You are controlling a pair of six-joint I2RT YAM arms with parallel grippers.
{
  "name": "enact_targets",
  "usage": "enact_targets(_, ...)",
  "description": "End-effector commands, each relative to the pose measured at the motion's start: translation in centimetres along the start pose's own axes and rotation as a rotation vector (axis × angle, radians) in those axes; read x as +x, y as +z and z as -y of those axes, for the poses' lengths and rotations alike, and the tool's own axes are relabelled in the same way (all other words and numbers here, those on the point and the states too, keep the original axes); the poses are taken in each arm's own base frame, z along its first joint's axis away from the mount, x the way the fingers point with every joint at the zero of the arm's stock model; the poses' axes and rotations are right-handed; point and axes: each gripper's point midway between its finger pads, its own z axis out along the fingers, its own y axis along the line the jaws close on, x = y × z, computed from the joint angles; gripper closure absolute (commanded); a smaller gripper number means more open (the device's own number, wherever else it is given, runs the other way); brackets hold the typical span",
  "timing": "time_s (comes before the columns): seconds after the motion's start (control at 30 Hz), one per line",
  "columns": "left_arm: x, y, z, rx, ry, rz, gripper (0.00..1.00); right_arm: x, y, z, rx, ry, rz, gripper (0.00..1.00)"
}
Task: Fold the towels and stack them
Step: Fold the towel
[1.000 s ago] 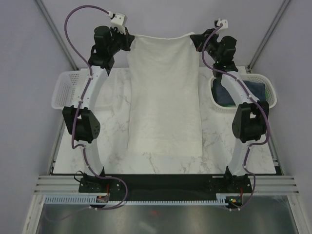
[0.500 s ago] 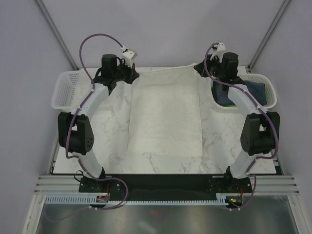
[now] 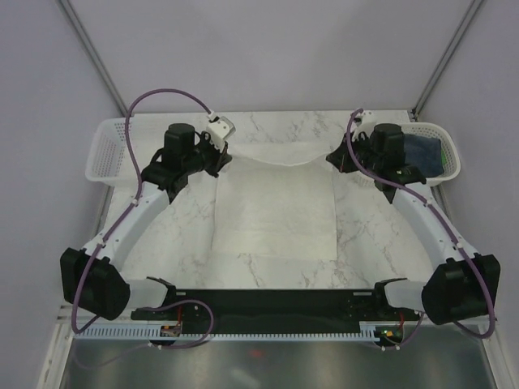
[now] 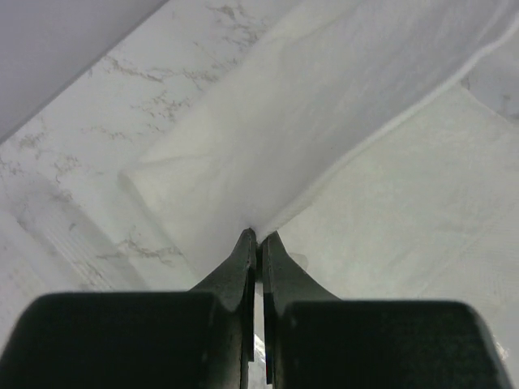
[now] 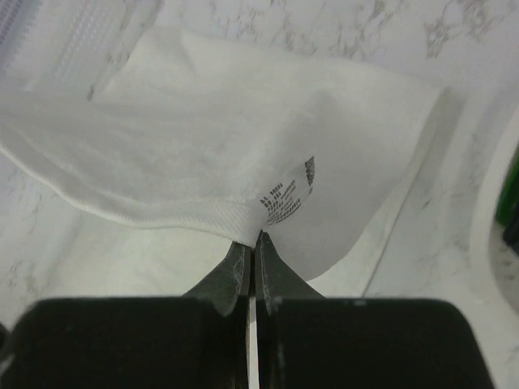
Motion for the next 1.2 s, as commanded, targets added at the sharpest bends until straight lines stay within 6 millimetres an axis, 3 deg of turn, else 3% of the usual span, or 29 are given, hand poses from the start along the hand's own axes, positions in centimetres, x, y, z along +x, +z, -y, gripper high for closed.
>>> enact_targets(0.0, 3.5, -2.1, 0.7, -0.074, 0.015, -0.089, 0.98, 6.2, -1.0, -2.7, -0.022, 0.046, -0.155, 1.00)
enact_targets(0.03, 3.1, -3.1, 1.7, -0.091, 0.019, -0.076, 0.98, 6.7, -1.7, -3.5, -0.026, 0.051, -0.153, 1.00)
enact_targets(0.07, 5.2, -3.4, 2.4, -0.114, -0.026, -0.121, 0.98, 9.2, -2.0, -3.6, -0.011, 0.080, -0.200, 1.00)
enact_targets(0.1, 6.0, -3.7, 3.0, -0.127, -0.038, -0.137, 0.98, 9.7, -2.7, -4.5, -0.012, 0.113, -0.198, 1.00)
enact_targets(0.17, 8.4, -4.5, 4.7, -0.126, -0.050, -0.171, 0.98, 12.5, -3.6, -3.5, 0.057, 0.158, -0.248, 1.00)
enact_targets(0.3, 11.2, -5.8, 6.7, -0.087, -0.071, -0.267, 0.98, 12.7, -5.6, -3.1, 0.113, 0.170, -0.242, 1.00)
enact_targets(0.5, 11.4, -6.4, 9.2, -0.005, -0.139, -0.315, 0.98, 13.2, -7.0, -3.6, 0.119, 0.165, -0.308, 1.00)
enact_targets(0.57, 11.9, -6.4, 10.0, 0.027, -0.159, -0.339, 0.98, 14.6, -7.4, -3.3, 0.143, 0.175, -0.354, 1.00)
enact_targets(0.7, 14.8, -6.8, 11.3, 0.050, -0.241, -0.499, 0.98, 17.0, -8.2, -4.4, 0.100, 0.236, -0.388, 1.00)
enact_targets(0.73, 14.6, -6.8, 11.5, 0.060, -0.245, -0.508, 0.98, 18.1, -8.4, -4.2, 0.111, 0.251, -0.404, 1.00)
enact_targets(0.9, 16.4, -7.1, 11.9, 0.046, -0.299, -0.655, 0.96, 18.3, -9.0, -3.1, 0.239, 0.352, -0.362, 0.99)
enact_targets(0.97, 17.5, -7.1, 12.2, 0.041, -0.329, -0.713, 0.93, 18.8, -8.8, -3.5, 0.245, 0.451, -0.341, 0.93)
enact_targets(1.0, 17.6, -7.0, 12.4, 0.044, -0.336, -0.720, 0.92, 18.9, -8.6, -3.5, 0.239, 0.474, -0.323, 0.97)
enact_targets(1.17, 18.8, -6.6, 13.2, 0.080, -0.340, -0.789, 0.85, 22.1, -8.4, -2.8, 0.278, 0.527, -0.376, 0.95)
